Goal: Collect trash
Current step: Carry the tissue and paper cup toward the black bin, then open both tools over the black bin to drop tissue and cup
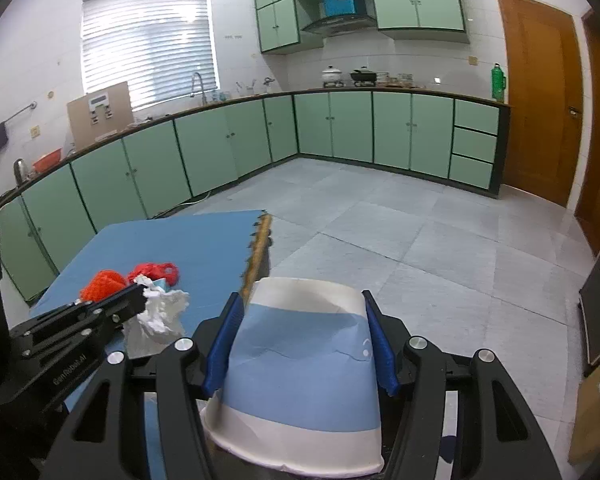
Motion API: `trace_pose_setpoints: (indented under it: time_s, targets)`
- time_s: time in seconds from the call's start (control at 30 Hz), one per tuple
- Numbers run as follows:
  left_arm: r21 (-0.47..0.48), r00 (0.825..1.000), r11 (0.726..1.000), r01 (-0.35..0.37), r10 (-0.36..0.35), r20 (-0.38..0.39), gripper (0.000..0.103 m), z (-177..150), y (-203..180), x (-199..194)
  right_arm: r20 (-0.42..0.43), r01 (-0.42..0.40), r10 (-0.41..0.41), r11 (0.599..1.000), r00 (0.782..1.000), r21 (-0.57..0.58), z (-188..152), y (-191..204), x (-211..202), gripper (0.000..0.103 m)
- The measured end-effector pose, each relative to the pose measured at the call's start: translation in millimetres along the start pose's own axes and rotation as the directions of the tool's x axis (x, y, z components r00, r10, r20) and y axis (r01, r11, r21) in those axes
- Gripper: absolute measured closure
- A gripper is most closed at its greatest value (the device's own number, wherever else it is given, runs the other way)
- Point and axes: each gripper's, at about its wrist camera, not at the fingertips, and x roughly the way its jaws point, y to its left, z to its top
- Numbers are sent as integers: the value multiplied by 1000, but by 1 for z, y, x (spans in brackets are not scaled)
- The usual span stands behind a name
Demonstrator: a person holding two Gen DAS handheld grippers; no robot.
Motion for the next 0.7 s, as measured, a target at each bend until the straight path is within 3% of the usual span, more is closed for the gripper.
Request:
trace_pose_setpoints:
  time_s: [0.27,0.7]
  targets:
    - [37,997,998,55,-53,-49,100,-5,-35,53,-37,54,-52,998,998,34,-6,-42,21,45]
    - [60,987,996,66,-57,-147,100,-21,-55,122,-109,85,-77,994,991,62,-25,-84,68,45]
